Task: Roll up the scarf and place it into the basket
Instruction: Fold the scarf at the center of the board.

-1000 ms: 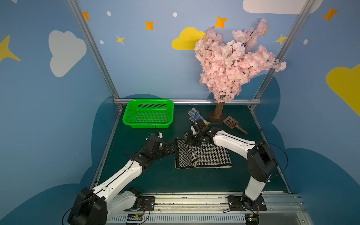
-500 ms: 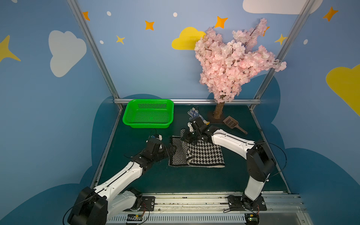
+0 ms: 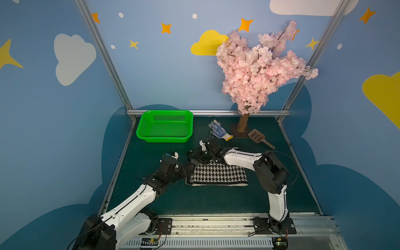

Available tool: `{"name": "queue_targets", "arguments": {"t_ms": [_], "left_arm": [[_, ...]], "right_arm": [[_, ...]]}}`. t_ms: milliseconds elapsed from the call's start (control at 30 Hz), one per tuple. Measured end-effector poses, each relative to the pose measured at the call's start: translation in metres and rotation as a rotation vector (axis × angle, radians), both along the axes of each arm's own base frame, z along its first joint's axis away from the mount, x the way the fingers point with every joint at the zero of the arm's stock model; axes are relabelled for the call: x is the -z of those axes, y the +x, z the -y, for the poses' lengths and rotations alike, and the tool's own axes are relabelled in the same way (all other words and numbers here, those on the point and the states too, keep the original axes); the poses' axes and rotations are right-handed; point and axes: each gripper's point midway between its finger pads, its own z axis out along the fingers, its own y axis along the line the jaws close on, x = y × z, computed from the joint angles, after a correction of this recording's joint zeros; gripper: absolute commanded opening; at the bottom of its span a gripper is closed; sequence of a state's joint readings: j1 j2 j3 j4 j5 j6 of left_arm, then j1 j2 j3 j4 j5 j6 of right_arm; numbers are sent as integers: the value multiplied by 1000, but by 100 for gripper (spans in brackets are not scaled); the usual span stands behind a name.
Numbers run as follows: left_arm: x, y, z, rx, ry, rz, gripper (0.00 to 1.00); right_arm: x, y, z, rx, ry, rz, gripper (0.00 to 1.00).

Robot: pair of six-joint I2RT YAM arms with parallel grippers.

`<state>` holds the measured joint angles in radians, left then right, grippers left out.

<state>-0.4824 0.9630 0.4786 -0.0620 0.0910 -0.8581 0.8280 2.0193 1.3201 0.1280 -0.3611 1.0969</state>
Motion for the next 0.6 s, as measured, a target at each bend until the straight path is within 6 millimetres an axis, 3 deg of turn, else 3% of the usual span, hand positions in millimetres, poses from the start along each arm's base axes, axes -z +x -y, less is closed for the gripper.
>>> {"name": "queue_targets", "arguments": {"t_ms": [133,267,367,467,533,600], "left_arm": [[-11,-2,1,3,-23,29,100],[-9,-9,15,45,-34,14,100],[-6,-14,34,95,-41,-2,100],[-3,-10,56,131,-64,-17,100],[2,-5,72,147,-78,-32,100],[10,0,89,164,-87,-59,100]], "right_arm": [[-12,7,4,12,43,32,72],[-45,18,40,49,-4,100,72],[-88,29,89,117,-107,200,80],[-123,38,151,226,-234,293,81],[-130,42,194,285,-314,332,81],[-119,41,233,329,-392,333,80]]}}
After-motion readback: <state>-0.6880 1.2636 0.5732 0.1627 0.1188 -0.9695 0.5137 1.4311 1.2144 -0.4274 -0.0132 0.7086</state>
